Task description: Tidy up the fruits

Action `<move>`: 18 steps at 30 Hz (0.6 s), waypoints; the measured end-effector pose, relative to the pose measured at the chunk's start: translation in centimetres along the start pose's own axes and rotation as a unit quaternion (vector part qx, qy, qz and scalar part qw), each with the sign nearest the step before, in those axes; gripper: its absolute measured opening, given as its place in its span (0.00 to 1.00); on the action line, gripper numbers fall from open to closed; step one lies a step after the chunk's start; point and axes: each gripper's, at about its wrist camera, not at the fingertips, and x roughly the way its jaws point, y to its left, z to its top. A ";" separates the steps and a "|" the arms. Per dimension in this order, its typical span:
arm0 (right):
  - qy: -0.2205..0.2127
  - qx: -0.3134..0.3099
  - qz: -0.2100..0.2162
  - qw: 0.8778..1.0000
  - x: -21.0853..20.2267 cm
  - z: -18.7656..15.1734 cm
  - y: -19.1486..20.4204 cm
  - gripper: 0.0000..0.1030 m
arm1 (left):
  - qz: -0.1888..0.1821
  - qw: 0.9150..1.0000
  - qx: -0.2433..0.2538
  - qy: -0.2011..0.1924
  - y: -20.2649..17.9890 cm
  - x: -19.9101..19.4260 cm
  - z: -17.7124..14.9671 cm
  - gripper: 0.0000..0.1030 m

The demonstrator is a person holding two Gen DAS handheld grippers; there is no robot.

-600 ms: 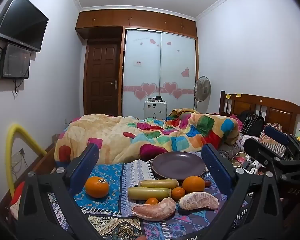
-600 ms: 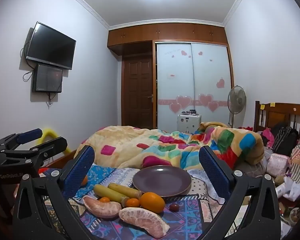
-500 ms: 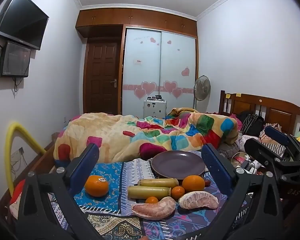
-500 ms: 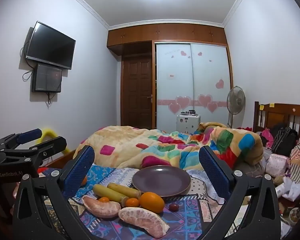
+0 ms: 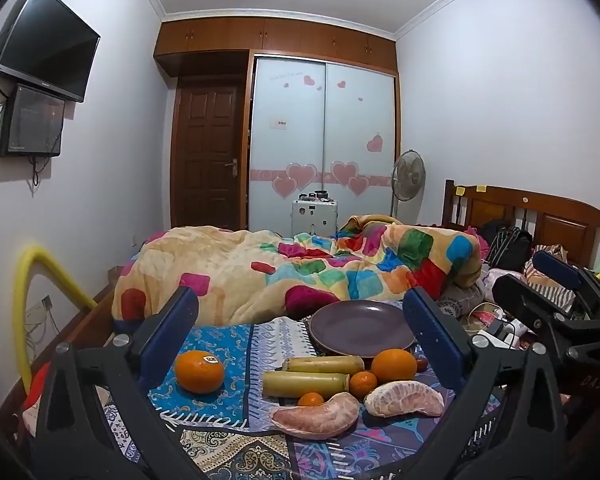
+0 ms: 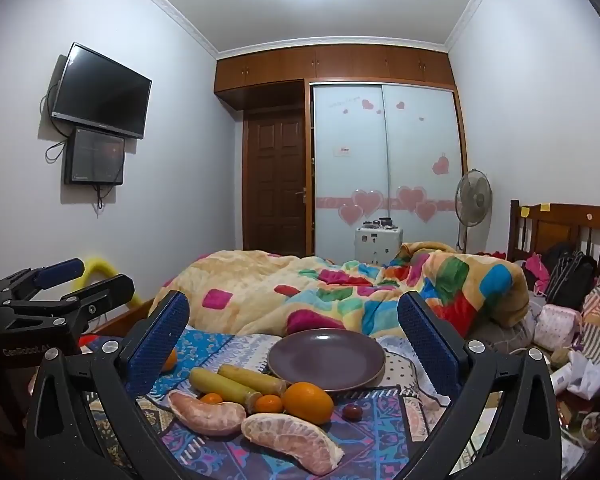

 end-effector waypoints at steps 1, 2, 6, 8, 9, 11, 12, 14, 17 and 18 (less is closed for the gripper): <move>-0.001 -0.001 -0.001 1.000 0.0 0.0 0.0 1.00 | 0.000 1.000 0.000 -0.001 0.0 0.0 0.0 1.00; -0.001 -0.001 -0.001 1.000 0.0 0.1 -0.1 1.00 | 0.001 1.000 0.000 -0.001 0.1 0.0 -0.1 1.00; -0.002 0.000 0.001 1.000 -0.1 0.3 -0.5 1.00 | 0.004 1.000 0.002 -0.001 -0.3 -0.1 -0.2 1.00; -0.002 0.001 0.001 1.000 -0.1 0.5 -0.8 1.00 | 0.004 1.000 0.004 0.000 -0.4 0.0 -0.3 1.00; -0.003 -0.002 0.000 1.000 -0.1 0.2 0.1 1.00 | 0.004 1.000 0.004 0.000 -0.4 0.0 -0.3 1.00; -0.003 -0.003 -0.001 1.000 -0.1 0.2 0.1 1.00 | 0.004 1.000 0.003 -0.001 -0.3 0.0 -0.2 1.00; -0.003 -0.003 -0.001 1.000 -0.1 0.2 0.1 1.00 | 0.004 1.000 0.004 -0.002 -0.4 0.0 -0.2 1.00; -0.004 -0.004 -0.002 1.000 -0.1 0.2 0.0 1.00 | 0.005 1.000 0.006 -0.005 -0.6 0.0 -0.3 1.00; -0.006 -0.004 -0.002 1.000 -0.2 0.3 -0.1 1.00 | 0.006 1.000 0.011 -0.007 -0.8 -0.2 -0.3 1.00; -0.006 -0.003 -0.002 1.000 -0.1 0.3 -0.1 1.00 | 0.006 1.000 0.011 -0.008 -0.8 -0.2 -0.3 1.00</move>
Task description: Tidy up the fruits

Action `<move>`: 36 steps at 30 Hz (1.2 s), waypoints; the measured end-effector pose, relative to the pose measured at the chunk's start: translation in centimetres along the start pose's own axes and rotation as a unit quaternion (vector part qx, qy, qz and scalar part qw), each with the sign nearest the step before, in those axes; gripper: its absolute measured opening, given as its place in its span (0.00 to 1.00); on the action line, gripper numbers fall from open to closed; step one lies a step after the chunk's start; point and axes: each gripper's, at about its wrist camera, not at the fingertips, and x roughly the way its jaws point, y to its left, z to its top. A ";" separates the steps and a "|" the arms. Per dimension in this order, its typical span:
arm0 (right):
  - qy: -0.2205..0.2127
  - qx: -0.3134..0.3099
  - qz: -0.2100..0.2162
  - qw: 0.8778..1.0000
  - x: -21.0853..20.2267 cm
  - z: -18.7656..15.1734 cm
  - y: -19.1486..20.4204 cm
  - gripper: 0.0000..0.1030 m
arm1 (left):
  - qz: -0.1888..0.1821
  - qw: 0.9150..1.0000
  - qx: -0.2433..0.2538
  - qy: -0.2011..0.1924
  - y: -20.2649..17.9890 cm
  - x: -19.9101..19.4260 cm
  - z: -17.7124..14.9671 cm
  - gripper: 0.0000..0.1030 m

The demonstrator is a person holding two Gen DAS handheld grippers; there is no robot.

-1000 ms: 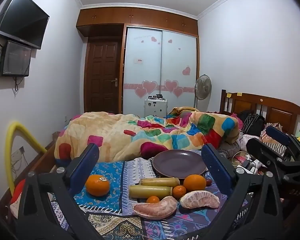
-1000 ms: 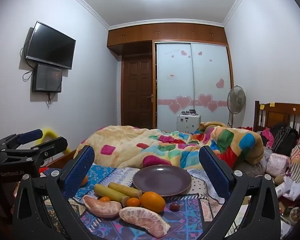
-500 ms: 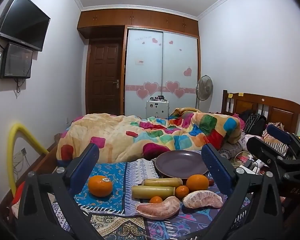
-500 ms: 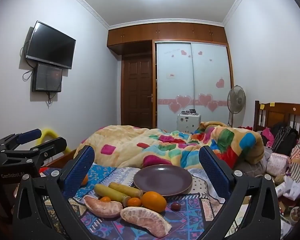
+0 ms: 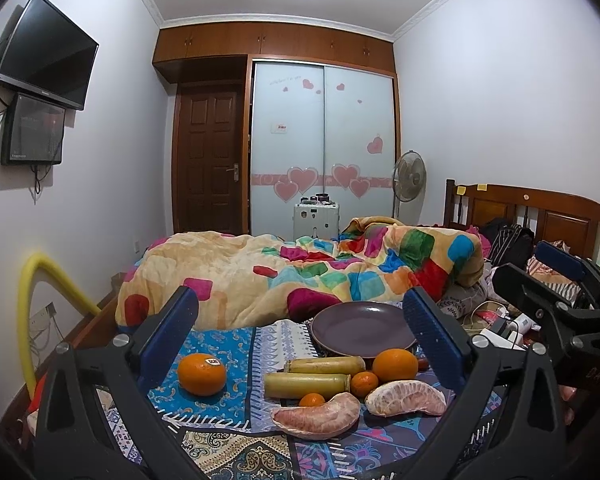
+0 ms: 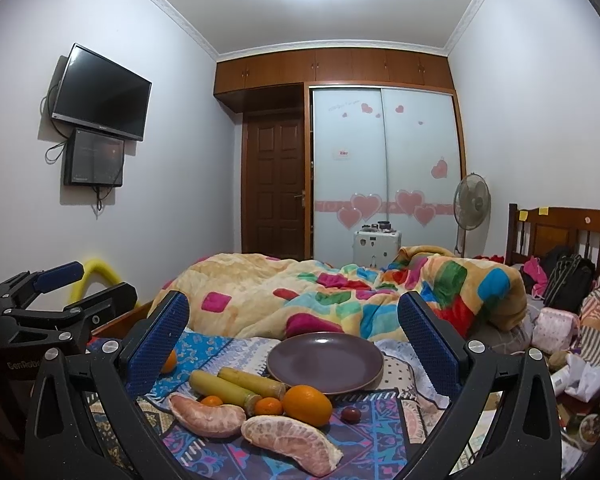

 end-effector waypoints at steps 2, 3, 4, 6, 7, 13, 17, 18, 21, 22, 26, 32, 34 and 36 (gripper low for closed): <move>0.003 0.003 0.001 1.000 0.1 0.0 -0.1 1.00 | 0.002 1.000 0.001 0.000 -0.2 -0.1 0.0 1.00; 0.003 0.004 0.002 1.000 0.2 0.0 -0.1 1.00 | 0.002 1.000 0.002 0.000 -0.2 -0.1 0.0 1.00; 0.004 0.005 0.003 1.000 -0.1 -0.1 0.2 1.00 | 0.001 1.000 0.003 0.000 -0.2 -0.1 0.0 1.00; 0.005 0.007 0.004 1.000 -0.2 -0.1 0.1 1.00 | 0.001 1.000 0.003 0.000 -0.2 -0.2 0.0 1.00; 0.005 0.008 0.003 1.000 -0.2 0.0 0.1 1.00 | 0.002 1.000 0.003 0.000 -0.2 -0.2 0.0 1.00; 0.004 0.007 0.002 1.000 -0.3 0.0 0.1 1.00 | 0.001 1.000 0.002 -0.001 -0.3 -0.3 0.1 1.00; 0.000 0.003 0.001 1.000 -0.5 0.1 0.3 1.00 | 0.001 1.000 0.005 -0.003 -0.3 -0.4 0.2 1.00; -0.001 0.003 0.001 1.000 -0.6 0.1 0.3 1.00 | 0.001 1.000 0.006 -0.003 -0.3 -0.5 0.3 1.00; -0.002 0.004 0.001 1.000 -0.6 0.1 0.3 1.00 | 0.001 1.000 0.009 -0.006 -0.5 -0.8 0.3 1.00; -0.002 0.003 0.001 1.000 -0.6 0.1 0.3 1.00 | 0.001 1.000 0.009 -0.006 -0.5 -0.9 0.3 1.00; -0.003 0.002 0.002 1.000 -0.7 0.1 0.4 1.00 | 0.001 1.000 0.009 -0.007 -0.5 -1.0 0.3 1.00; -0.003 0.002 0.002 1.000 -0.7 0.1 0.4 1.00 | 0.000 1.000 0.004 -0.010 -0.2 -1.4 0.5 1.00; -0.004 0.002 0.002 1.000 -0.7 0.1 0.4 1.00 | 0.001 1.000 0.004 -0.010 -0.2 -1.5 0.6 1.00; -0.004 0.003 0.003 1.000 -0.6 0.1 0.5 1.00 | 0.000 1.000 0.004 -0.010 -0.2 -1.4 0.6 1.00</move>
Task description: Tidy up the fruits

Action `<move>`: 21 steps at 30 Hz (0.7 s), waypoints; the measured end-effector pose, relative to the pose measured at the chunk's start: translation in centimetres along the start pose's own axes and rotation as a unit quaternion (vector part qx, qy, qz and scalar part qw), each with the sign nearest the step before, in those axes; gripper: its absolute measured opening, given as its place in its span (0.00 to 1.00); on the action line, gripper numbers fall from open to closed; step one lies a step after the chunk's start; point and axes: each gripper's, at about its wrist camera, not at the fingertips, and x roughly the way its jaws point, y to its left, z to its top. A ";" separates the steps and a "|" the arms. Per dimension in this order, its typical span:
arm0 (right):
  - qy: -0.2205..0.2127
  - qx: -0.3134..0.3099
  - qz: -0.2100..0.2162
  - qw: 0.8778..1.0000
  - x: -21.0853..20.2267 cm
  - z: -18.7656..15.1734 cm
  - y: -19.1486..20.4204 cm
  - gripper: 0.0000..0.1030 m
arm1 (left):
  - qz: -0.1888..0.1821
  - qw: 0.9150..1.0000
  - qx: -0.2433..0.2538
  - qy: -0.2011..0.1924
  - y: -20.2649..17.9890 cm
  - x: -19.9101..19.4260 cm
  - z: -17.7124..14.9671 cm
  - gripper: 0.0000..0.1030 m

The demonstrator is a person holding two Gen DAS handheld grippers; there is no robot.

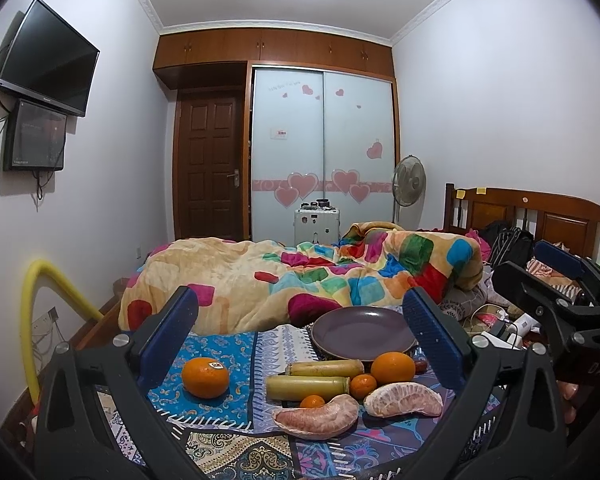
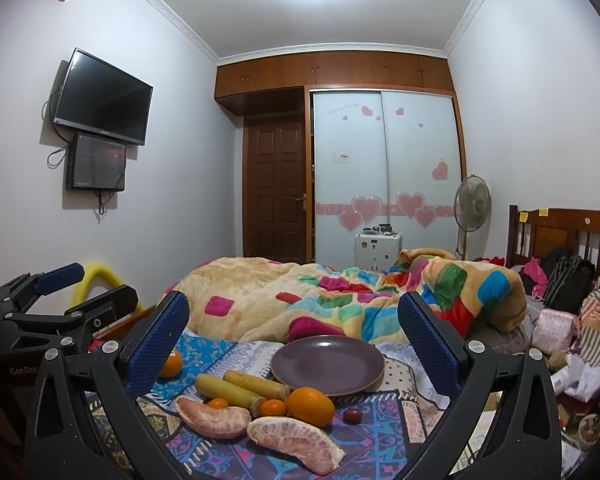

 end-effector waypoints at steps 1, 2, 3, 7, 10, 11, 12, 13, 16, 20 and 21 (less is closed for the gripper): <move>0.001 0.001 0.001 1.000 0.0 0.0 0.0 1.00 | 0.000 1.000 0.000 0.001 0.0 0.1 0.1 1.00; 0.001 0.001 0.001 1.000 0.1 0.0 0.0 1.00 | 0.000 1.000 0.000 0.000 0.0 0.1 0.1 1.00; 0.001 0.001 0.001 1.000 0.1 0.0 0.1 1.00 | 0.000 1.000 0.000 0.001 0.0 0.1 0.1 1.00; 0.001 0.001 0.001 1.000 0.1 0.0 0.0 1.00 | -0.003 1.000 0.000 0.003 0.1 0.1 0.1 1.00; 0.001 0.001 0.001 1.000 0.1 -0.1 0.0 1.00 | -0.003 1.000 -0.002 0.004 0.1 0.2 0.1 1.00; 0.002 0.001 0.001 1.000 0.1 -0.1 0.0 1.00 | -0.003 1.000 -0.003 0.005 0.2 0.2 0.0 1.00; 0.003 0.001 0.002 1.000 0.2 -0.2 0.0 1.00 | -0.003 1.000 -0.003 0.006 0.2 0.3 0.0 1.00; 0.005 0.001 0.001 1.000 0.4 -0.3 -0.1 1.00 | -0.004 1.000 -0.002 0.009 0.2 0.4 -0.1 1.00; 0.015 -0.003 -0.004 1.000 1.0 -0.6 -0.2 1.00 | -0.005 1.000 0.001 0.024 0.4 1.1 -0.3 1.00; 0.045 -0.007 -0.024 0.999 2.5 -1.6 -0.9 1.00 | 0.013 0.999 0.005 0.047 1.1 2.5 -1.2 1.00; 0.057 -0.010 -0.024 0.998 3.0 -2.0 -1.2 1.00 | 0.016 0.998 0.006 0.056 1.4 3.0 -1.4 1.00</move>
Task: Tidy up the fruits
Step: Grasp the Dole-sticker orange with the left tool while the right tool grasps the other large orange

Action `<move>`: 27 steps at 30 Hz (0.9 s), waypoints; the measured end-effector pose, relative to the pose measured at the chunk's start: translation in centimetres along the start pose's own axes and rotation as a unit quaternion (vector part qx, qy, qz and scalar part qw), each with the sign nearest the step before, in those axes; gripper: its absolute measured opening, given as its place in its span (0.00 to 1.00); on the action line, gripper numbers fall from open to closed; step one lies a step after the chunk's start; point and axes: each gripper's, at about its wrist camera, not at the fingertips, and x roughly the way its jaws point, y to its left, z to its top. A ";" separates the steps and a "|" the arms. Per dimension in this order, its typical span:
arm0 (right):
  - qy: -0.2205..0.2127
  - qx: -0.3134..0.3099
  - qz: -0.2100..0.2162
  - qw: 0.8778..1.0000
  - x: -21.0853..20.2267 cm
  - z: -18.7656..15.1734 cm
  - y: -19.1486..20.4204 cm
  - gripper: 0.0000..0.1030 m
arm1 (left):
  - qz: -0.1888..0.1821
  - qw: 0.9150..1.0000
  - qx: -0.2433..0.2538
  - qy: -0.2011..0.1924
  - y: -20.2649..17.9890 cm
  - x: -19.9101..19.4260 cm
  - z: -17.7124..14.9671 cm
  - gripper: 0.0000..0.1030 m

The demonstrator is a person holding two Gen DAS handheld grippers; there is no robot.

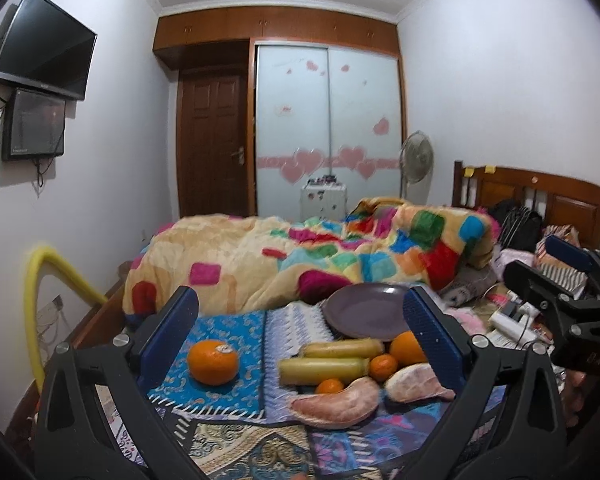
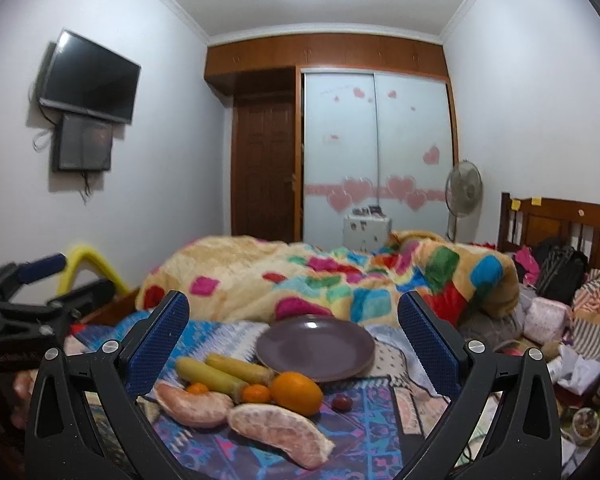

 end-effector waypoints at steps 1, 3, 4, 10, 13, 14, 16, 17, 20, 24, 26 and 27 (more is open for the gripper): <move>0.011 -0.003 0.001 1.000 0.6 -0.4 -0.3 1.00 | 0.003 1.000 0.000 0.010 0.3 0.5 -0.2 1.00; 0.038 -0.012 0.008 0.999 2.0 -1.3 -0.8 1.00 | 0.014 0.999 0.001 0.038 1.2 2.0 -1.0 1.00; 0.050 -0.018 0.010 0.999 2.6 -1.8 -1.1 1.00 | 0.020 0.998 0.004 0.053 1.7 2.8 -1.4 1.00; 0.116 -0.034 0.011 0.993 6.2 -4.2 -2.2 1.00 | 0.038 0.992 0.011 0.122 4.2 6.7 -3.9 1.00; 0.150 -0.028 0.021 0.988 8.1 -5.0 -2.7 1.00 | 0.038 0.988 0.013 0.152 5.4 8.5 -4.8 1.00; 0.161 -0.028 0.025 0.986 8.7 -5.3 -2.7 1.00 | 0.038 0.986 0.012 0.161 5.6 9.0 -5.1 1.00; 0.183 -0.028 0.039 0.982 9.9 -5.8 -2.7 1.00 | 0.035 0.984 0.008 0.177 6.3 10.1 -5.4 1.00; 0.191 -0.027 0.044 0.980 10.3 -6.0 -2.7 1.00 | 0.036 0.982 0.006 0.186 6.8 10.8 -5.5 1.00; 0.215 -0.026 0.055 0.975 11.4 -6.4 -2.7 1.00 | 0.034 0.976 -0.005 0.213 8.1 12.6 -5.9 1.00; 0.235 -0.027 0.068 0.969 12.5 -6.6 -2.7 0.96 | 0.041 0.970 -0.009 0.240 9.4 14.9 -6.3 1.00; 0.250 -0.025 0.077 0.965 13.2 -6.7 -2.7 0.92 | 0.037 0.967 -0.015 0.252 9.9 15.9 -6.5 0.99; 0.256 -0.027 0.080 0.963 13.5 -6.8 -2.7 0.87 | 0.035 0.966 -0.016 0.257 10.1 16.3 -6.6 0.95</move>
